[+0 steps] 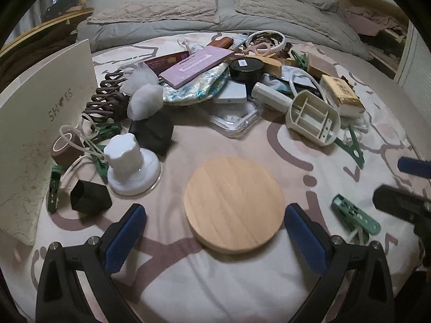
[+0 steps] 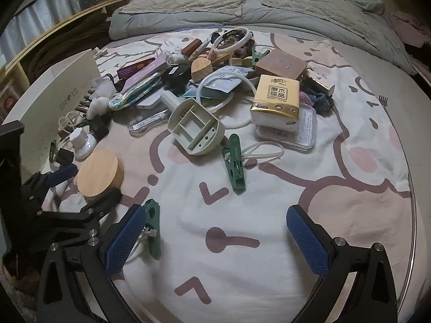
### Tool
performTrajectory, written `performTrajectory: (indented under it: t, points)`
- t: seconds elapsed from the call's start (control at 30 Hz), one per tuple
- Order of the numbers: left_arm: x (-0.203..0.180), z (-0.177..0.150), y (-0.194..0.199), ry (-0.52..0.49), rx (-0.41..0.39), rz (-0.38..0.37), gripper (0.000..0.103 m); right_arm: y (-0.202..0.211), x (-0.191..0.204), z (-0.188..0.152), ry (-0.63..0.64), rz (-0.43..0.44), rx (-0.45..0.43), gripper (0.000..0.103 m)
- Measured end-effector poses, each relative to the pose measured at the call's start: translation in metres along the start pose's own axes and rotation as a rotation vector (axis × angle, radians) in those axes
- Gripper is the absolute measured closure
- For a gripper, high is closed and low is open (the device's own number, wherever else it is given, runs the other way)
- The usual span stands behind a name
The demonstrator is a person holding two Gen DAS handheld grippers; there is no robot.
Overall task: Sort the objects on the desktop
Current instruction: 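Lower the left tool to the round wooden lid and close on it, then grasp the green clothespin with the right tool while the left holds the lid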
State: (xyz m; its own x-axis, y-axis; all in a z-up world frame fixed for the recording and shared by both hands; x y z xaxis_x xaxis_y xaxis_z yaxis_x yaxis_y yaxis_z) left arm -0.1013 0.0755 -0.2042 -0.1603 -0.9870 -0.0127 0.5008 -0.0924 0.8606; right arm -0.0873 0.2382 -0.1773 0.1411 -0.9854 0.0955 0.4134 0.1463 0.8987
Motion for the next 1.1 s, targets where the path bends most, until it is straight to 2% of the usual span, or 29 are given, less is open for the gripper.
performTrajectory:
  t: [0.2, 0.27, 0.43, 0.67, 0.73, 0.77, 0.83, 0.9, 0.97, 1.1]
  points:
    - [0.002, 0.001, 0.0, 0.024, -0.011, -0.019, 0.007, 0.002, 0.0, -0.002, -0.017, 0.025, -0.006, 0.0]
    - [0.0, 0.0, 0.001, 0.019, -0.019, -0.031, 0.013, 0.001, 0.001, -0.004, -0.023, 0.039, 0.006, 0.0]
    - [-0.005, -0.001, 0.007, -0.006, -0.038, -0.057, 0.034, -0.002, 0.008, -0.008, -0.038, 0.079, 0.025, 0.0]
    - [0.002, -0.004, 0.012, 0.007, -0.045, -0.053, 0.035, 0.002, 0.016, -0.009, -0.058, 0.136, -0.005, 0.0]
    - [0.004, -0.006, 0.015, 0.005, -0.04, -0.049, 0.035, 0.001, 0.018, -0.011, -0.061, 0.125, -0.008, 0.01]
    - [0.005, -0.008, 0.016, 0.0, -0.043, -0.028, 0.035, 0.0, 0.018, -0.011, -0.068, 0.125, -0.007, 0.021]
    - [0.009, -0.011, 0.02, -0.004, -0.049, -0.003, 0.035, -0.002, 0.017, -0.013, -0.093, 0.143, -0.004, 0.026]
    - [0.016, -0.015, 0.022, 0.01, -0.046, -0.001, 0.035, -0.002, 0.015, -0.012, -0.104, 0.153, -0.011, 0.044]
    - [0.023, -0.018, 0.025, 0.031, -0.041, -0.003, 0.035, -0.001, 0.012, -0.011, -0.122, 0.16, -0.019, 0.051]
    - [0.036, -0.022, 0.03, 0.06, -0.044, 0.009, 0.035, -0.001, 0.011, -0.011, -0.125, 0.149, -0.022, 0.057]
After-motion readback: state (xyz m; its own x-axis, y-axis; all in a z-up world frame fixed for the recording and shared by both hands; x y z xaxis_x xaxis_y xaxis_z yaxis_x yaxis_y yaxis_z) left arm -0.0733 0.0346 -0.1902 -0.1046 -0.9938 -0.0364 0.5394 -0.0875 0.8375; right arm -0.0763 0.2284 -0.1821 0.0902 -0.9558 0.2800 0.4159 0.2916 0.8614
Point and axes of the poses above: each gripper's, at about its wrist camera, not at the fingertips, and y roughly against the way its jaws point, x to its left, z to its top, the point moved 6 cm from there along -y, roughly the way its jaws point, and after that the axes turned 7 degrees about x, right-handed, at the moved point
